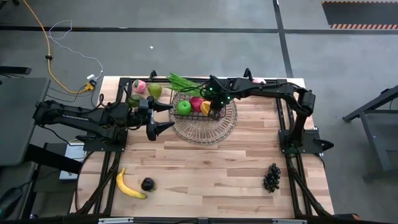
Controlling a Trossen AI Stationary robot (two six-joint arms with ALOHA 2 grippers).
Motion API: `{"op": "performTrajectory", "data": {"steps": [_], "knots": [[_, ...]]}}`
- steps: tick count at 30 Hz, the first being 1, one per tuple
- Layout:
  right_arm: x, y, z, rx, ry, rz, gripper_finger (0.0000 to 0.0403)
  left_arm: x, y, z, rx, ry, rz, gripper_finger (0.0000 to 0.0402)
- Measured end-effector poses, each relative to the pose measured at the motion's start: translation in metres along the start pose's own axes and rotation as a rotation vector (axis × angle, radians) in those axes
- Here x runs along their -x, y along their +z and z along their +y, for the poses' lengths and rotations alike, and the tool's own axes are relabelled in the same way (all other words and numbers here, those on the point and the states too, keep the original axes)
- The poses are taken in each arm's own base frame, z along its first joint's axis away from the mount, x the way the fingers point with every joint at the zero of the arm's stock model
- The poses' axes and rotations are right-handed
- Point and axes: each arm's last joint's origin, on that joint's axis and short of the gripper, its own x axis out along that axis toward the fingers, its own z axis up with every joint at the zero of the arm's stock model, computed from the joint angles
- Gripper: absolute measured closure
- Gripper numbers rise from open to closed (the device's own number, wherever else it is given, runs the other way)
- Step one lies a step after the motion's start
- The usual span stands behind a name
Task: Build produce basket
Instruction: Put the starfruit into the black wire basket, then put the banana into the black wire basket
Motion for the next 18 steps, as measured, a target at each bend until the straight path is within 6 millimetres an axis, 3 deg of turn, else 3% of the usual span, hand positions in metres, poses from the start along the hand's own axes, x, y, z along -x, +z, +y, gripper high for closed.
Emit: {"op": "performTrajectory", "data": {"steps": [5, 13, 18], "knots": [[0.0, 0.0, 0.0, -0.004, 0.0, 0.0, 0.0359, 0.0, 0.0, 0.0, 0.0, 0.0, 0.0, 0.0002], [0.004, -0.002, 0.0, 0.016, -0.003, 0.014, 0.021, 0.0, 0.0, 0.0, 0.0, 0.0, 0.0, 0.0002], [0.034, -0.007, 0.0, 0.012, -0.005, 0.0, 0.0156, 0.0, -0.001, 0.0, -0.001, 0.002, 0.006, 0.0002]]}}
